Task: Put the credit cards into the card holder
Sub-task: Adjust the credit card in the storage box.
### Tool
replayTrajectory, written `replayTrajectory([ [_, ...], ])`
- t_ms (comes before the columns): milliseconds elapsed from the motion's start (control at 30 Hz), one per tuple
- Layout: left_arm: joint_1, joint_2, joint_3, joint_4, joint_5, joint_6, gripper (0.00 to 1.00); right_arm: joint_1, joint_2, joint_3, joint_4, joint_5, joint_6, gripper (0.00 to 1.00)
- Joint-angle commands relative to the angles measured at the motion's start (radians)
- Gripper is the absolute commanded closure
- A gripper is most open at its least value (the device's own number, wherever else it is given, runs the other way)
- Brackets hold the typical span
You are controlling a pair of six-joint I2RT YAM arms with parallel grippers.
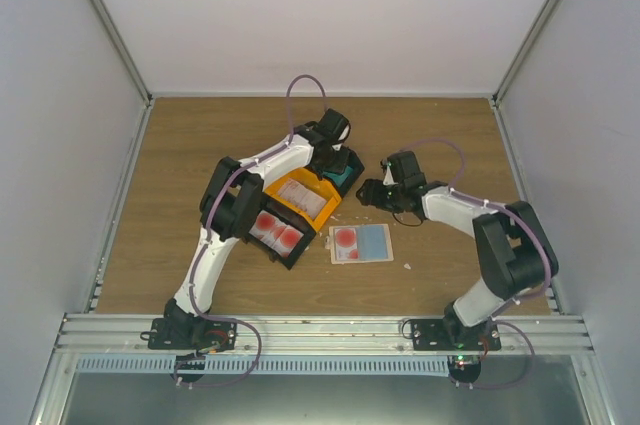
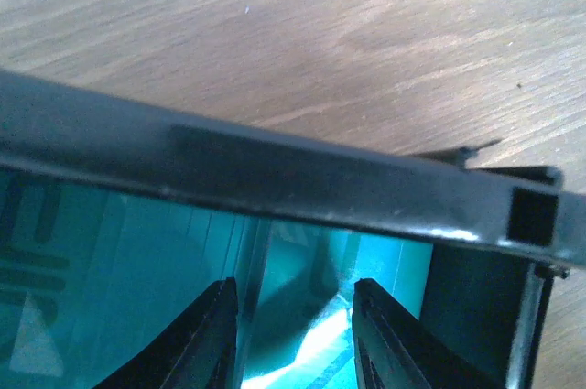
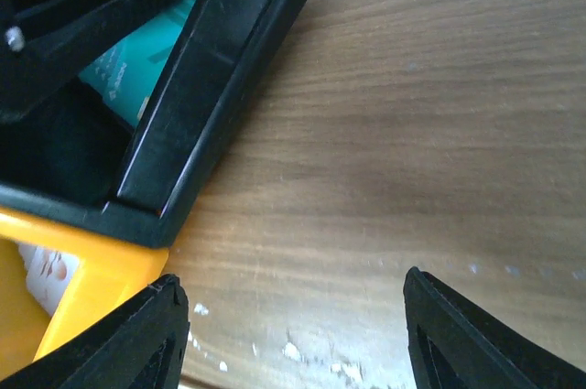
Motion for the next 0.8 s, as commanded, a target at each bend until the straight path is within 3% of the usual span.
replayTrajectory([
  [0, 0.006, 0.030, 0.036, -0.068, -0.003, -0.010, 0.61, -0.004, 0.086, 0.076, 0.027, -0.026, 0.018, 0.35],
  [200, 0.008, 0.076, 0.105, -0.129, 0.042, -0.003, 0.58, -0.002, 0.172, 0.161, -0.023, -0.053, -0.008, 0.36],
  [433, 0.008, 0.092, 0.140, -0.137, 0.143, 0.022, 0.70, 0.000, 0.203, 0.172, -0.017, -0.110, -0.020, 0.36],
  [767, 0.009, 0.030, 0.137, -0.120, 0.213, 0.030, 0.74, 0.003, 0.230, 0.169, -0.005, -0.154, -0.032, 0.39],
])
